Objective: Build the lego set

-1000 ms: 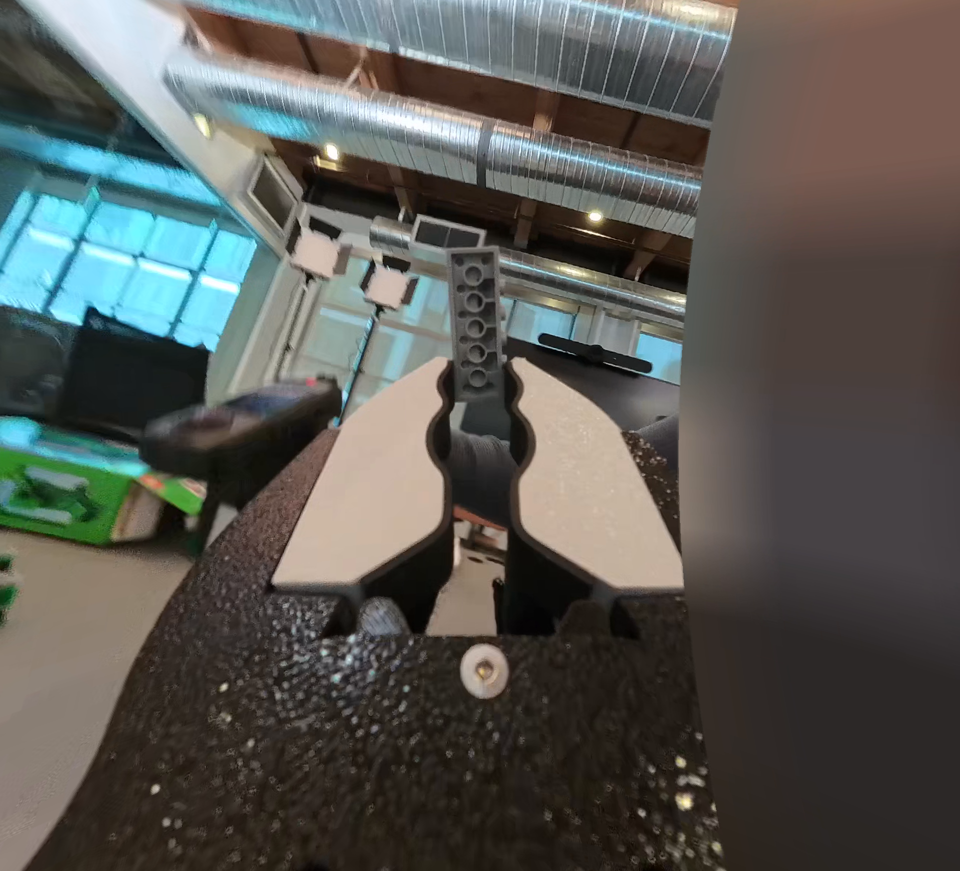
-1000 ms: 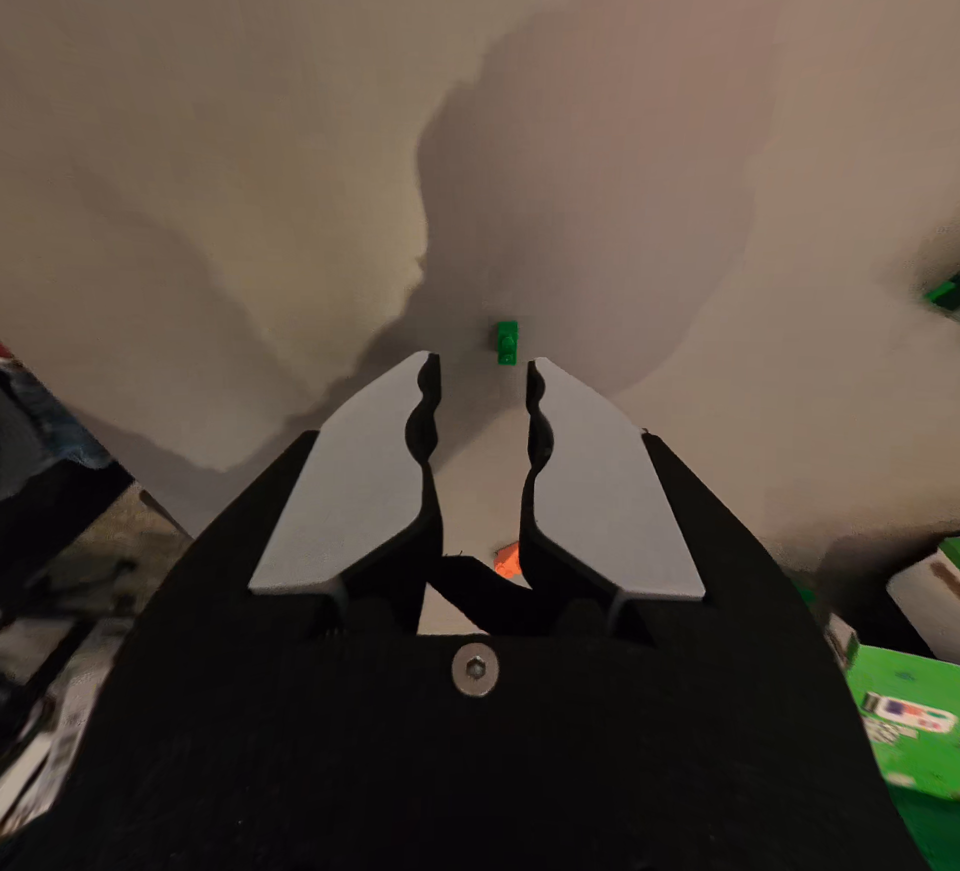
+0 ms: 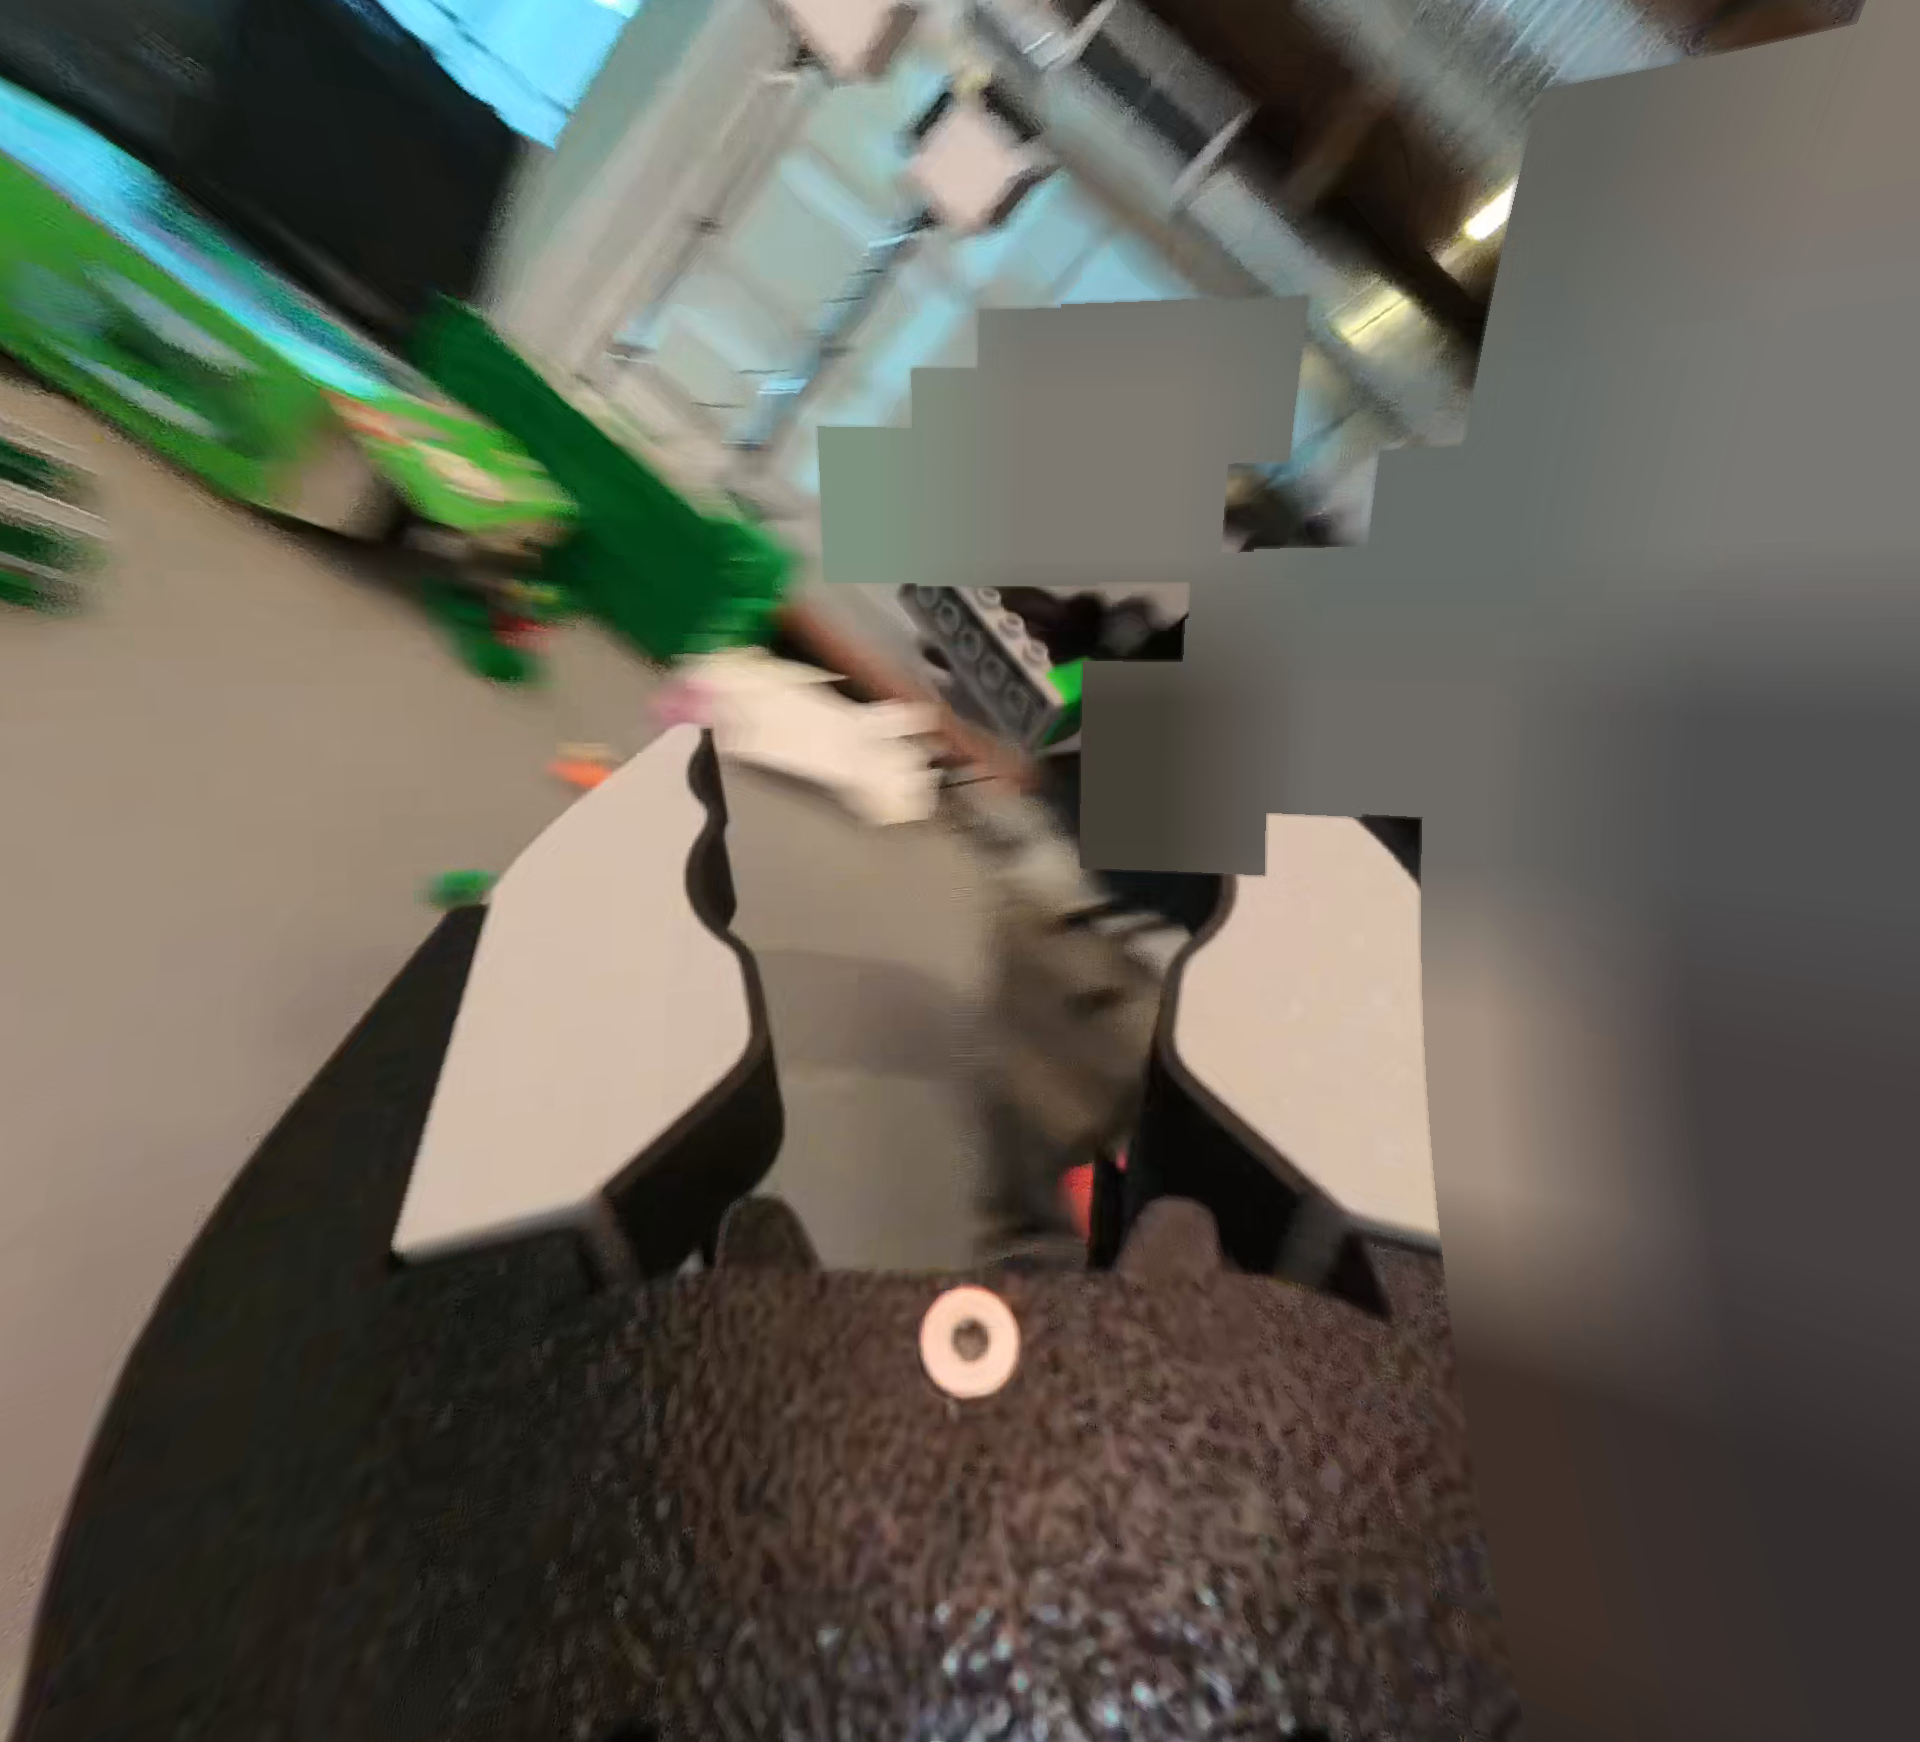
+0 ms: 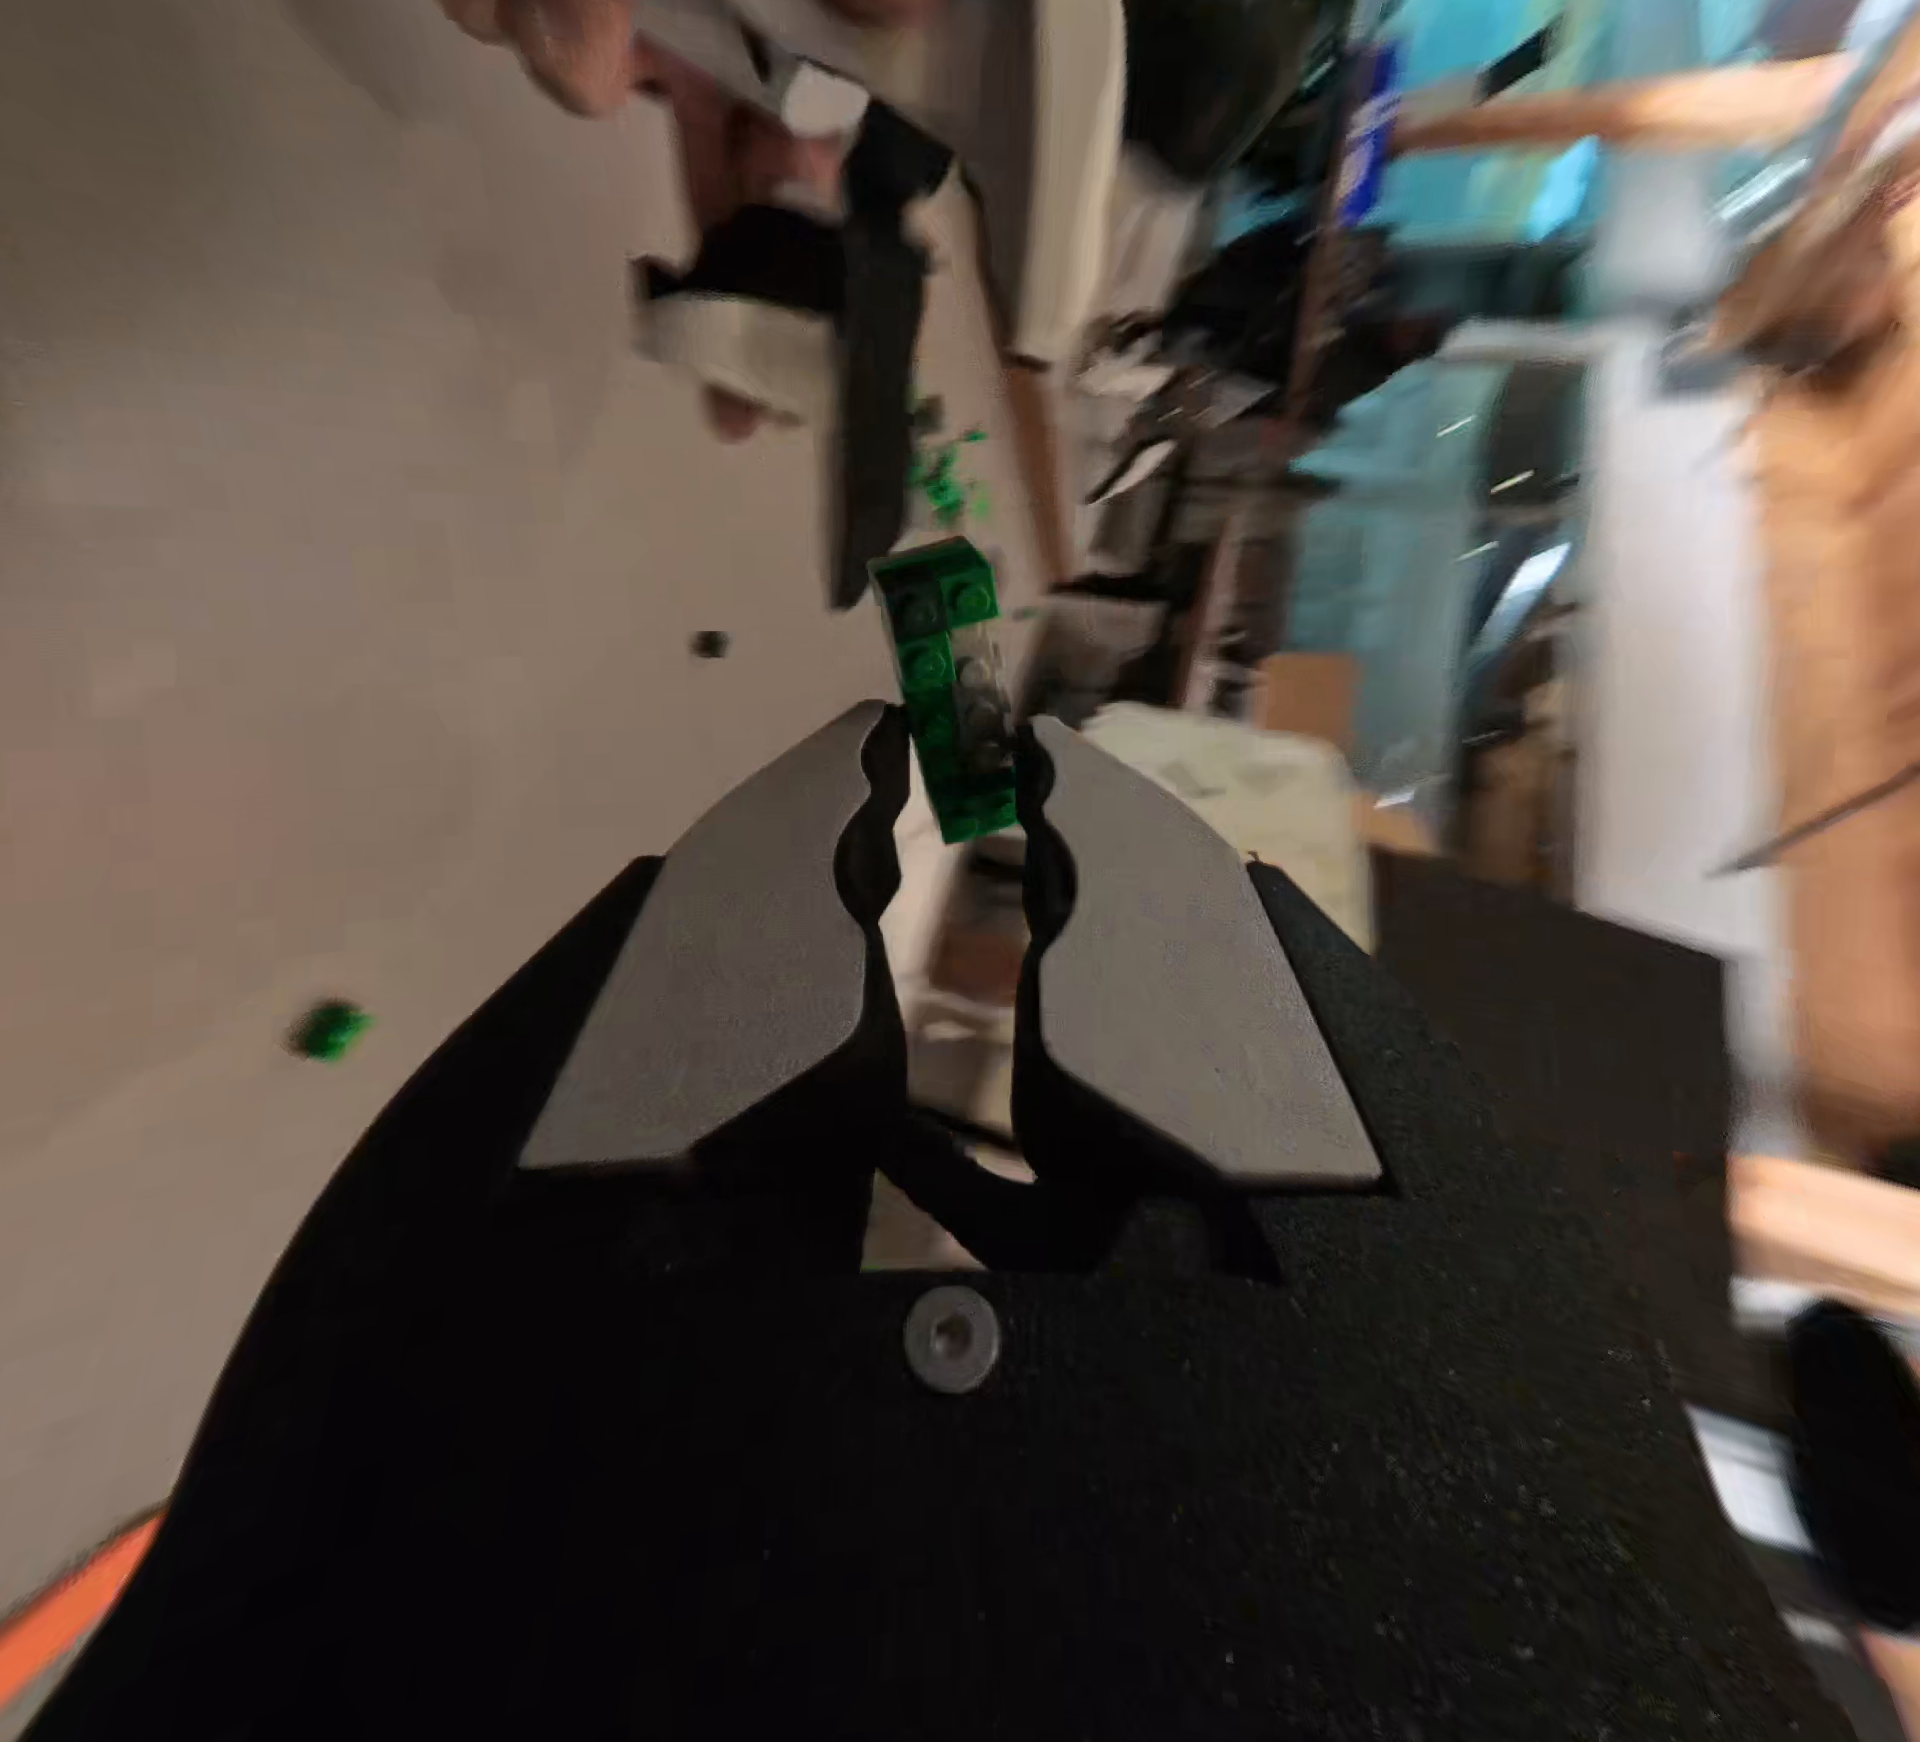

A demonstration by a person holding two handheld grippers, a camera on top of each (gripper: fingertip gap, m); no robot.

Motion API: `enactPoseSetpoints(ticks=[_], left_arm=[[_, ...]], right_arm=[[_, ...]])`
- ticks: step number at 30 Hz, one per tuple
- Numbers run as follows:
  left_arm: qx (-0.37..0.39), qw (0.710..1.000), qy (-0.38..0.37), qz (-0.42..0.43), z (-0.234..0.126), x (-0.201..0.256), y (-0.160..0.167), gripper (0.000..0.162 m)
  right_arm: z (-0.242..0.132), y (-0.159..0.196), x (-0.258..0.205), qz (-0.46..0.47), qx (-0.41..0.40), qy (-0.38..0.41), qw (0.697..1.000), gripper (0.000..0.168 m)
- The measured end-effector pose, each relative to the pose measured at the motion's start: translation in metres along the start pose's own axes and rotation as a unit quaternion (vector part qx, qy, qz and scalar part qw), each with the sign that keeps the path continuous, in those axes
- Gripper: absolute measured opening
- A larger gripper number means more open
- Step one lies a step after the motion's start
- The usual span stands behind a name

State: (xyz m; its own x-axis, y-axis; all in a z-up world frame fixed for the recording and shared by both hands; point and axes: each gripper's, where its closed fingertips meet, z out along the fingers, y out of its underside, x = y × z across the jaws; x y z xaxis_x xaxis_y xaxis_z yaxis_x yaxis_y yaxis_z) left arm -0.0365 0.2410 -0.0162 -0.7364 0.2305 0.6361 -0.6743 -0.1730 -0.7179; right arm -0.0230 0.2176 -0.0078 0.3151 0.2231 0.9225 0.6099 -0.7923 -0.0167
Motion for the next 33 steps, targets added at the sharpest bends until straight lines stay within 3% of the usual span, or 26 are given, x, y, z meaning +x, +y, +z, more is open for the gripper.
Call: enactPoseSetpoints(ticks=[1, 3, 5, 7, 10, 22, 26, 29, 31, 33], left_arm=[[-0.027, 0.992, -0.068, 0.106, -0.004, -0.011, 0.003, 0.083], [-0.088, 0.931, -0.168, 0.313, -0.010, -0.023, 0.006, 0.079], [-0.136, 0.859, -0.207, 0.447, -0.009, -0.024, 0.011, 0.073], [-0.170, 0.810, -0.206, 0.522, -0.003, -0.020, 0.020, 0.065], [-0.188, 0.777, -0.201, 0.566, 0.005, -0.017, 0.028, 0.048], [-0.193, 0.770, -0.215, 0.569, 0.011, -0.030, 0.029, 0.017], [-0.160, 0.769, -0.230, 0.574, 0.011, -0.041, 0.014, 0.016], [-0.161, 0.784, -0.229, 0.554, 0.007, -0.067, 0.005, 0.016], [-0.178, 0.799, -0.212, 0.533, 0.007, -0.086, 0.006, 0.016], [-0.188, 0.816, -0.192, 0.513, 0.010, -0.104, 0.008, 0.016]], right_arm=[[0.003, 0.005, -0.008, 0.041, -0.008, -0.040, 0.998, 0.019], [0.006, 0.008, -0.021, 0.102, -0.001, -0.104, 0.989, 0.019], [0.009, 0.010, -0.032, 0.162, -0.006, -0.171, 0.972, 0.019], [0.012, 0.010, -0.038, 0.195, 0.000, -0.211, 0.958, 0.019], [0.017, 0.009, -0.046, 0.211, -0.002, -0.244, 0.947, 0.019], [0.025, 0.012, -0.059, 0.225, -0.015, -0.260, 0.939, 0.019], [0.034, 0.034, -0.039, 0.297, 0.020, -0.128, 0.946, 0.028], [0.028, 0.076, -0.069, 0.459, 0.008, -0.133, 0.878, 0.036], [0.023, 0.096, -0.106, 0.515, -0.027, -0.167, 0.840, 0.030], [0.019, 0.108, -0.143, 0.529, -0.066, -0.198, 0.822, 0.029]])
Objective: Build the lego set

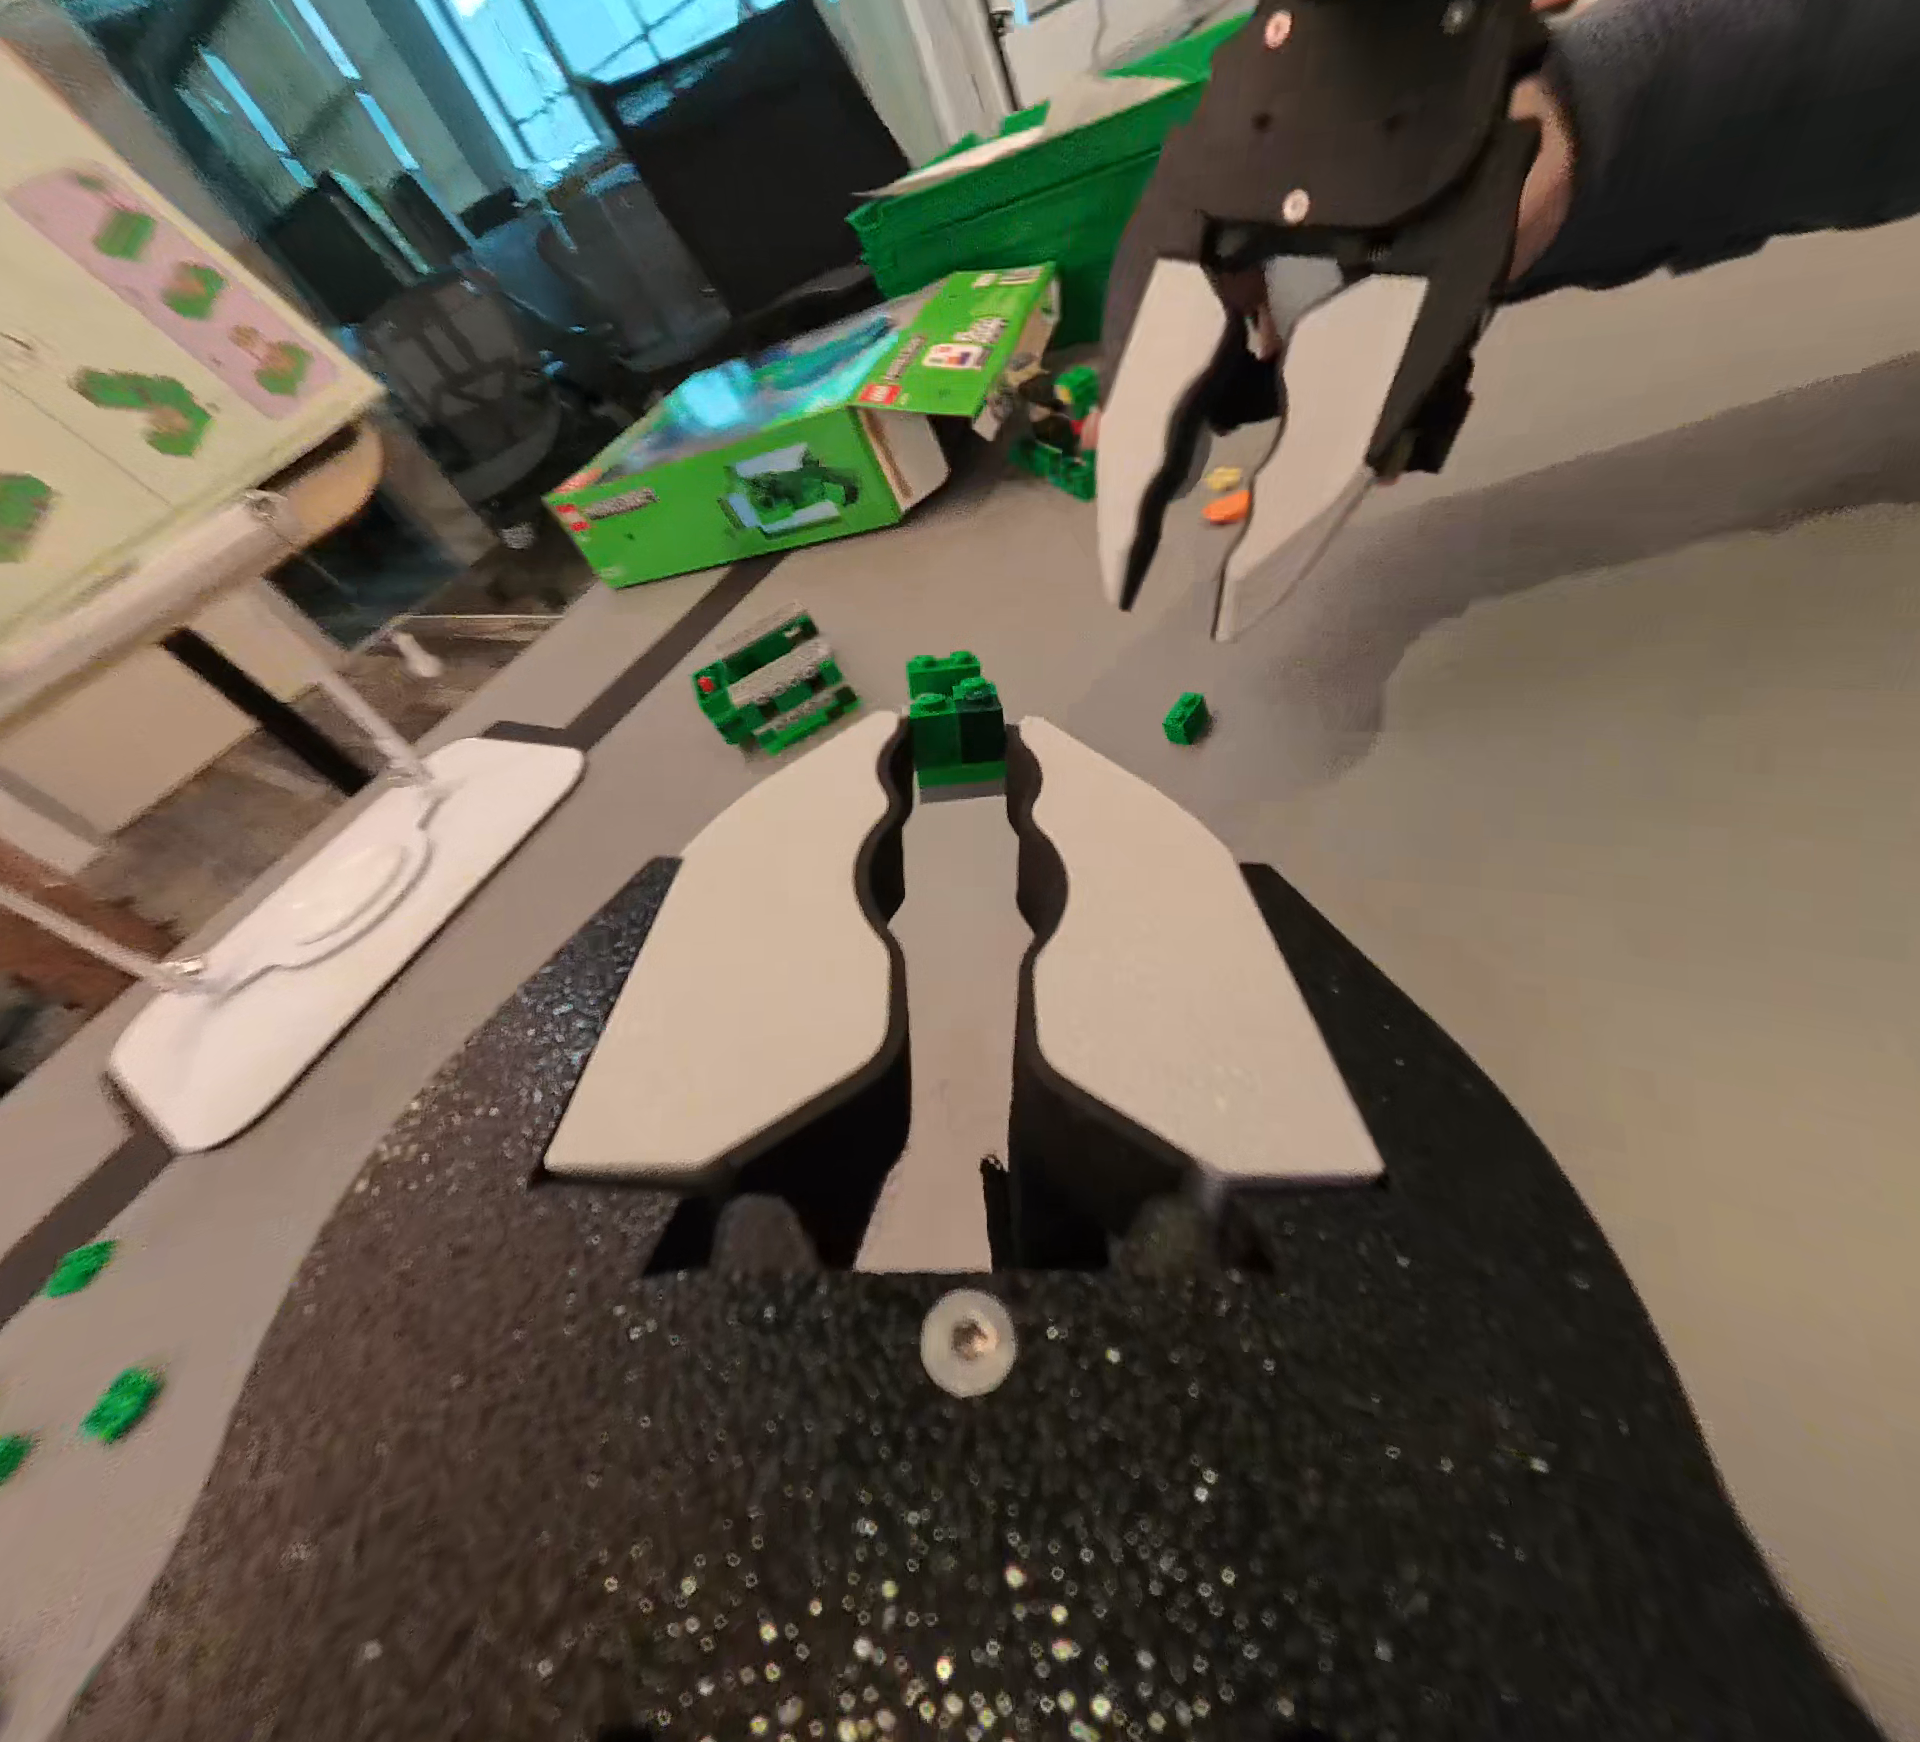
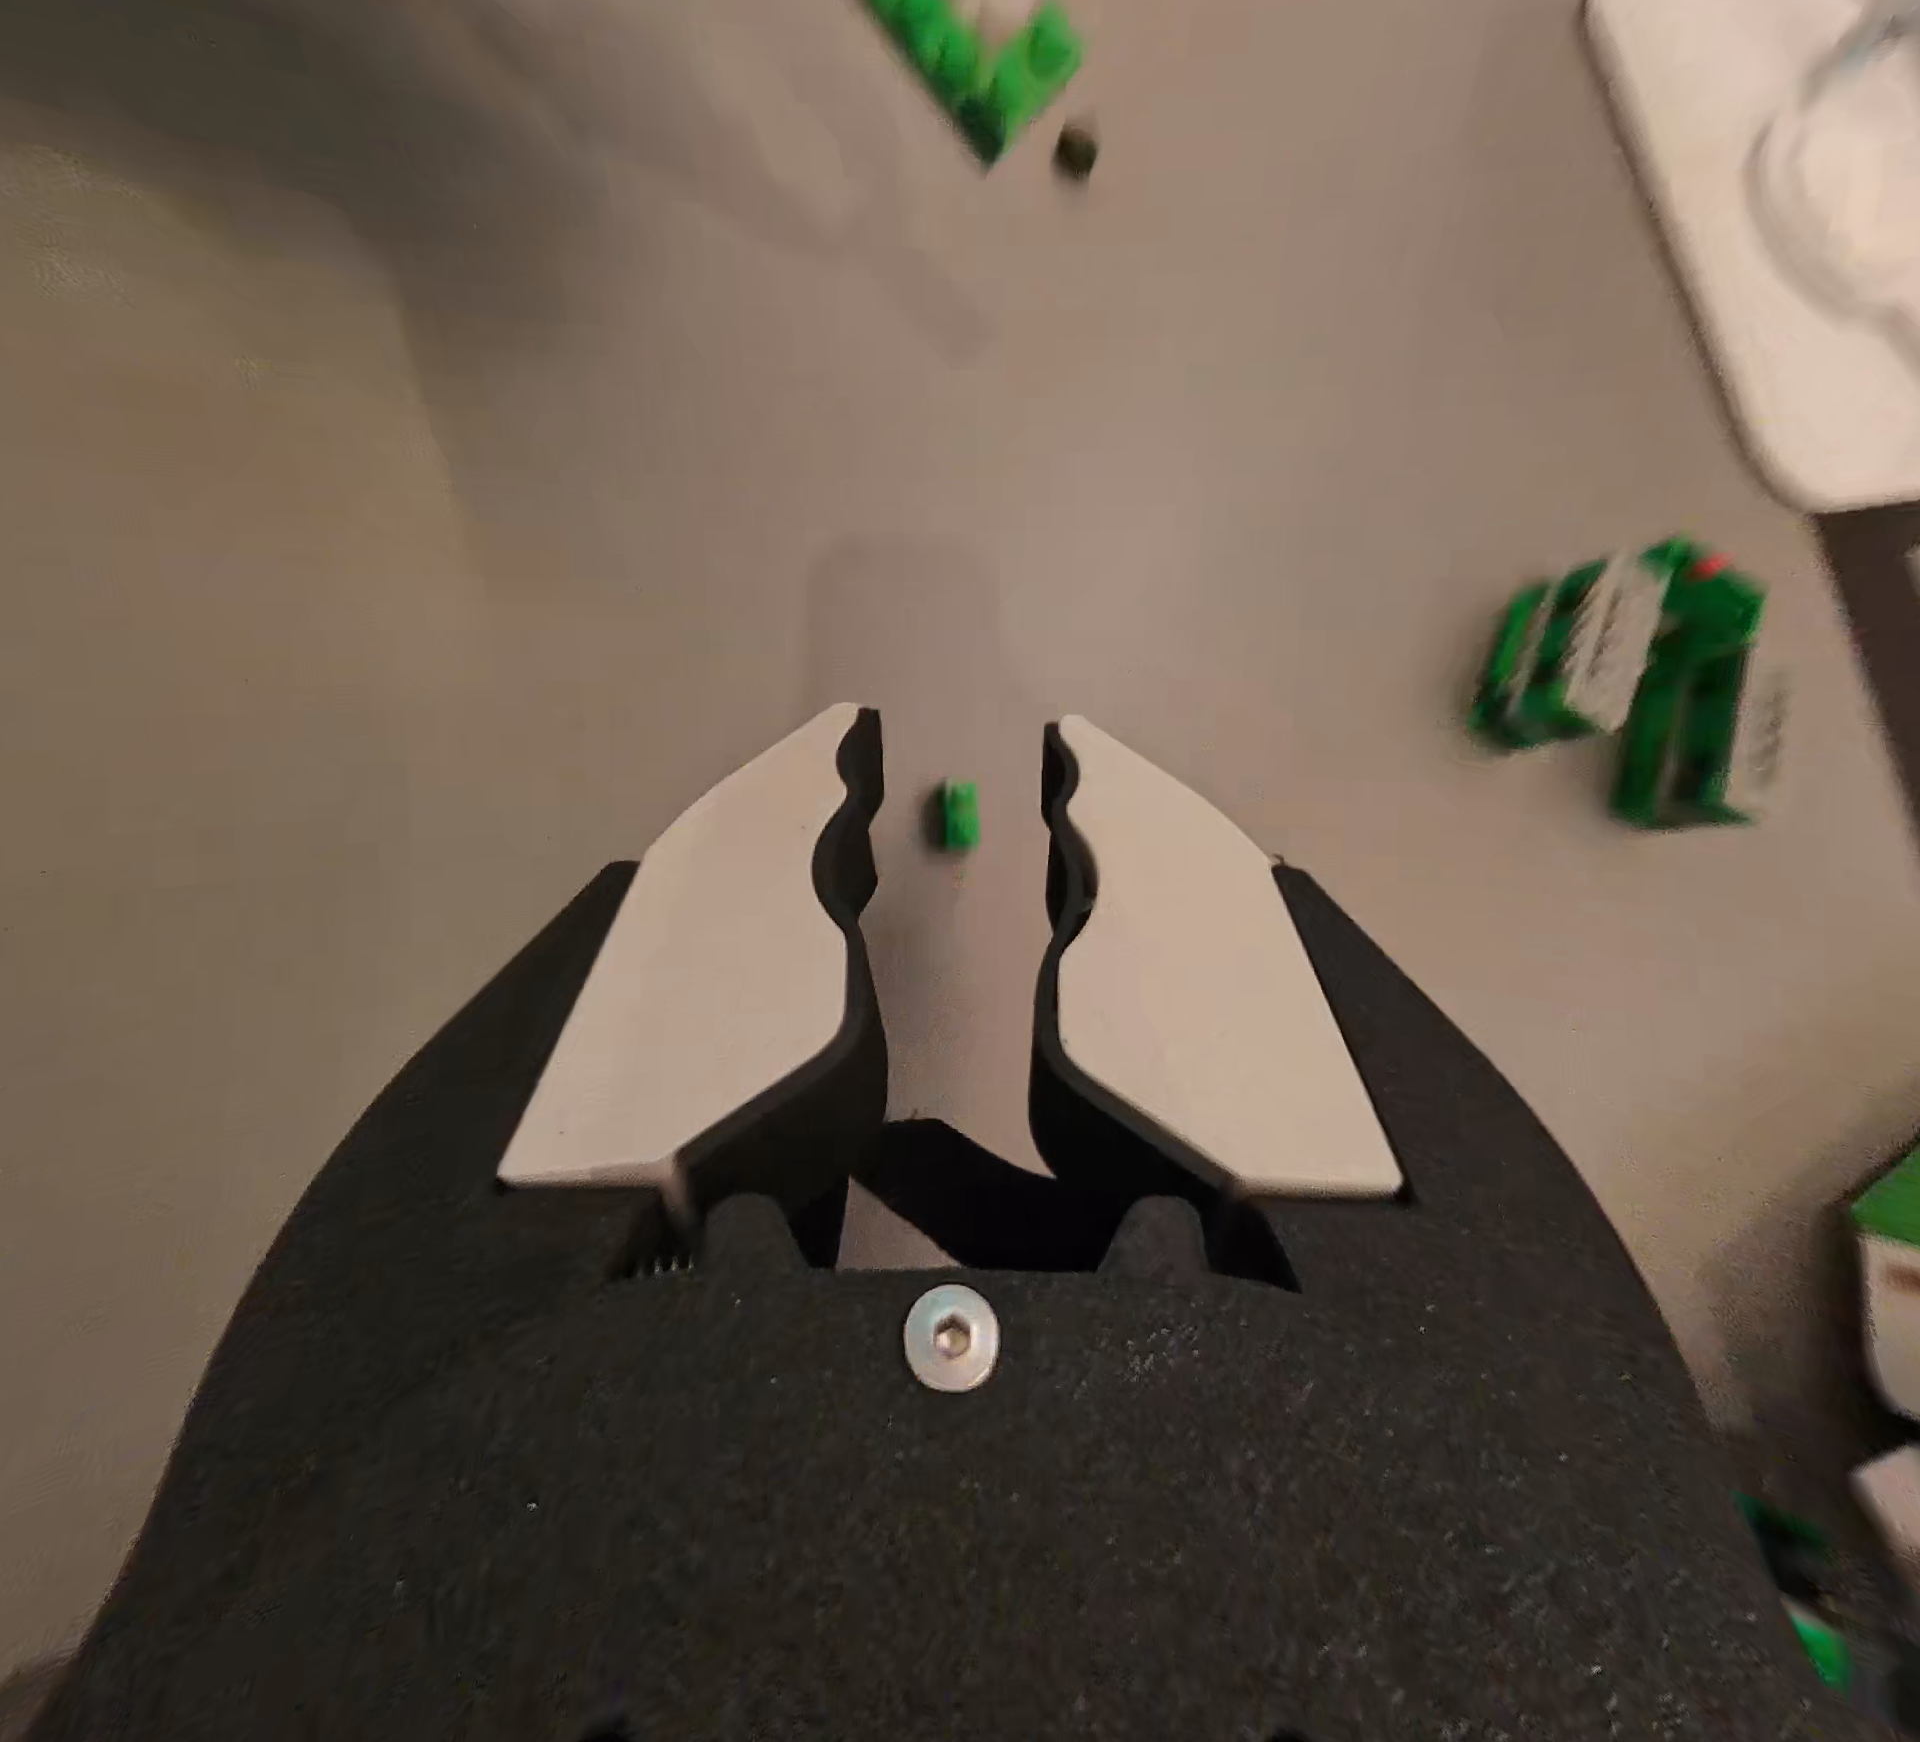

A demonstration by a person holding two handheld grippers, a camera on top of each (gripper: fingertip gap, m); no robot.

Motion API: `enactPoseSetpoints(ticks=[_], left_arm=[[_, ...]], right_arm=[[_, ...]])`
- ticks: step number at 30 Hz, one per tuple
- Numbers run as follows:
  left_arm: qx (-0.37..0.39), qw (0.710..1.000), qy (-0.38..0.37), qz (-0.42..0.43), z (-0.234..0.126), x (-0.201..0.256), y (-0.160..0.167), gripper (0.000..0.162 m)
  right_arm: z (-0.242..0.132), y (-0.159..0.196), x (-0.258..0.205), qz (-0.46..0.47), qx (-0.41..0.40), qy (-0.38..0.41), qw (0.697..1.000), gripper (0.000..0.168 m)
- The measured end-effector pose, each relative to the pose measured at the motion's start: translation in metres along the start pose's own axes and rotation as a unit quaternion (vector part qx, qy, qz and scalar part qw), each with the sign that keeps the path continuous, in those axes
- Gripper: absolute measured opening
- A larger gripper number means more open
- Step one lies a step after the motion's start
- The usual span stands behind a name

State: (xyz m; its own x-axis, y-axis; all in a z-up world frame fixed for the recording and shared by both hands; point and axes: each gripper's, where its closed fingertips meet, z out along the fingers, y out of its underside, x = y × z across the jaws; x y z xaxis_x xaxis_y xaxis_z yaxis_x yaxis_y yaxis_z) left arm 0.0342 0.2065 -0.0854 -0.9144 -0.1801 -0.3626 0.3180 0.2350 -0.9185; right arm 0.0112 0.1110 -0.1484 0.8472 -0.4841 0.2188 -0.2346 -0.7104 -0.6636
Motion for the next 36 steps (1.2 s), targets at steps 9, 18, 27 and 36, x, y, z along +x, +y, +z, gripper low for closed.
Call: enactPoseSetpoints(ticks=[9, 18, 27, 36], left_arm=[[0.007, 0.995, 0.088, -0.044, 0.022, 0.004, 0.020, 0.016], [0.053, 0.984, 0.119, -0.121, 0.016, 0.004, 0.014, 0.016], [0.123, 0.943, 0.202, -0.235, 0.004, 0.010, -0.008, 0.016], [0.151, 0.934, 0.225, -0.231, -0.006, 0.015, -0.020, 0.016]], right_arm=[[0.024, 0.044, -0.001, 0.029, -0.015, -0.015, 0.999, 0.018], [0.008, 0.001, 0.004, 0.023, 0.069, -0.023, 0.997, 0.008], [-0.027, -0.107, -0.018, -0.026, 0.116, -0.152, 0.981, 0.008], [-0.012, -0.107, -0.029, -0.056, 0.011, -0.208, 0.976, 0.008]])
